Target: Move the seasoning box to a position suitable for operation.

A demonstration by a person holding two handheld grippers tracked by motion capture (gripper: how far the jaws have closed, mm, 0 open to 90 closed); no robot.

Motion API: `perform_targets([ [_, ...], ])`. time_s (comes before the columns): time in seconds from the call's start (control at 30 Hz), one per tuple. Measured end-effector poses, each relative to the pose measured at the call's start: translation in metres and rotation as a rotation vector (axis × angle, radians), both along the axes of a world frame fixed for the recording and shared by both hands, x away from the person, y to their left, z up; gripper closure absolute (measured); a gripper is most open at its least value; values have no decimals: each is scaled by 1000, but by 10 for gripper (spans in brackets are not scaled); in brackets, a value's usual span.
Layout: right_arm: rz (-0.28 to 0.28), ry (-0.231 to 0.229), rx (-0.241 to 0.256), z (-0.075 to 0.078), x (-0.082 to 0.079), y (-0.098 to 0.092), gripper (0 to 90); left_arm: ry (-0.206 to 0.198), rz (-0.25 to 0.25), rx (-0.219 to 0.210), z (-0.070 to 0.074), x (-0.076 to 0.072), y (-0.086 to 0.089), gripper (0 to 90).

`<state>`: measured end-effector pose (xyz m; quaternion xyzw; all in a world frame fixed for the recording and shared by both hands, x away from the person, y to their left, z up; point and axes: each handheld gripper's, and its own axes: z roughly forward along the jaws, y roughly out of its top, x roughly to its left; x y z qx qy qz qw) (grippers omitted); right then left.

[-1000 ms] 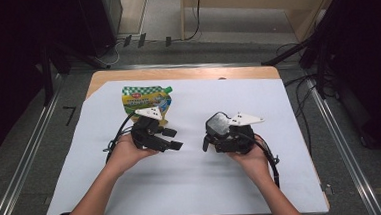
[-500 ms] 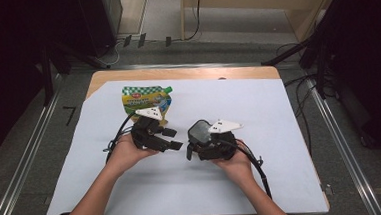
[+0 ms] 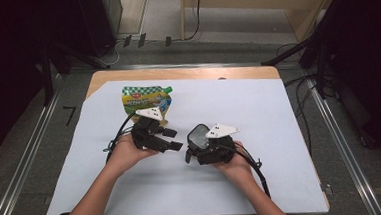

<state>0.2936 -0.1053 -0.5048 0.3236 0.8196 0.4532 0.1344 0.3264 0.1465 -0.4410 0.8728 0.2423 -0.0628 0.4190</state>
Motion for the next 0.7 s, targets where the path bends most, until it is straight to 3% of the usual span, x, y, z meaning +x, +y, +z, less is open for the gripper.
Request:
perform_targets([
  [0.5, -7, 90, 24, 8, -14, -22, 154, 18, -9, 5, -3, 0, 0, 414],
  [0.7, 29, 113, 48, 18, -22, -40, 205, 9, -3, -4, -3, 0, 1, 431],
])
